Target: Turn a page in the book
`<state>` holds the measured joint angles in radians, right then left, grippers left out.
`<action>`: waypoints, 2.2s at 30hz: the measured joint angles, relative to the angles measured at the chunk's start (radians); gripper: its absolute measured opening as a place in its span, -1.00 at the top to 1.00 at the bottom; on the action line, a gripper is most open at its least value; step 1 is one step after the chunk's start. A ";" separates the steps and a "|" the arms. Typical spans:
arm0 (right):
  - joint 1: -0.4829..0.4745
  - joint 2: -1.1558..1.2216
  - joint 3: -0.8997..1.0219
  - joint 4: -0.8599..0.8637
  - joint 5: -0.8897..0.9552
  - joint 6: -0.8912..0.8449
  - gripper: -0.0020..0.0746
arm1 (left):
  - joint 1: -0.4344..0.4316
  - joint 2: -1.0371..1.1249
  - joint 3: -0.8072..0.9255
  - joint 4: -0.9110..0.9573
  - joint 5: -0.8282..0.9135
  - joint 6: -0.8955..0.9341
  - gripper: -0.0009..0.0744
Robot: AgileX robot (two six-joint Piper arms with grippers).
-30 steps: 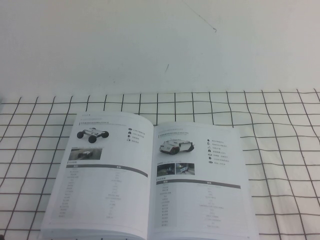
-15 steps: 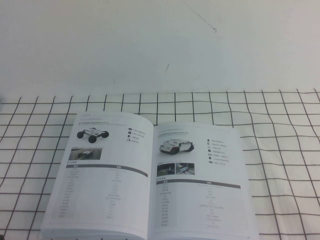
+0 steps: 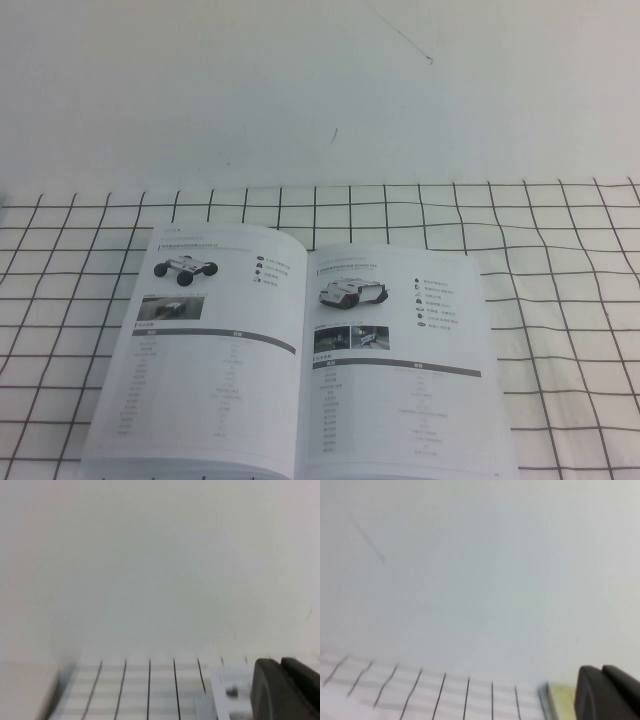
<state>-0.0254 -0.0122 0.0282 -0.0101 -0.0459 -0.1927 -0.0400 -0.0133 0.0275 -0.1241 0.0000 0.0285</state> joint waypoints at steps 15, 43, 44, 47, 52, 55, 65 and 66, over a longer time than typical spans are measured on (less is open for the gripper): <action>0.000 0.000 0.000 0.010 -0.565 0.181 0.95 | 0.000 0.000 0.000 0.000 -0.691 0.000 0.98; 0.000 0.381 -0.637 0.010 0.518 0.154 0.95 | 0.000 0.383 -0.435 -0.041 0.409 -0.146 0.98; 0.000 0.395 -0.633 0.010 0.539 0.152 0.95 | 0.000 0.408 -0.439 -0.076 0.428 -0.133 0.98; 0.000 0.437 -0.594 0.002 0.570 0.150 0.95 | 0.000 0.510 -0.473 -0.212 0.495 -0.041 0.98; 0.000 0.535 -0.560 0.040 0.632 0.096 0.95 | 0.000 0.728 -0.563 -0.433 0.530 0.175 0.98; 0.000 0.620 -0.562 0.126 0.697 -0.017 0.95 | 0.000 0.890 -0.633 -0.573 0.564 0.283 0.98; 0.002 0.889 -0.619 0.540 0.801 -0.442 0.95 | -0.075 1.370 -0.864 -0.850 0.693 0.599 0.98; 0.002 0.921 -0.619 0.570 0.804 -0.475 0.95 | -0.094 1.408 -0.878 -0.841 0.685 0.603 0.98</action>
<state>-0.0230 0.9084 -0.5907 0.5603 0.7578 -0.6673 -0.1341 1.3949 -0.8507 -0.9649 0.6855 0.6314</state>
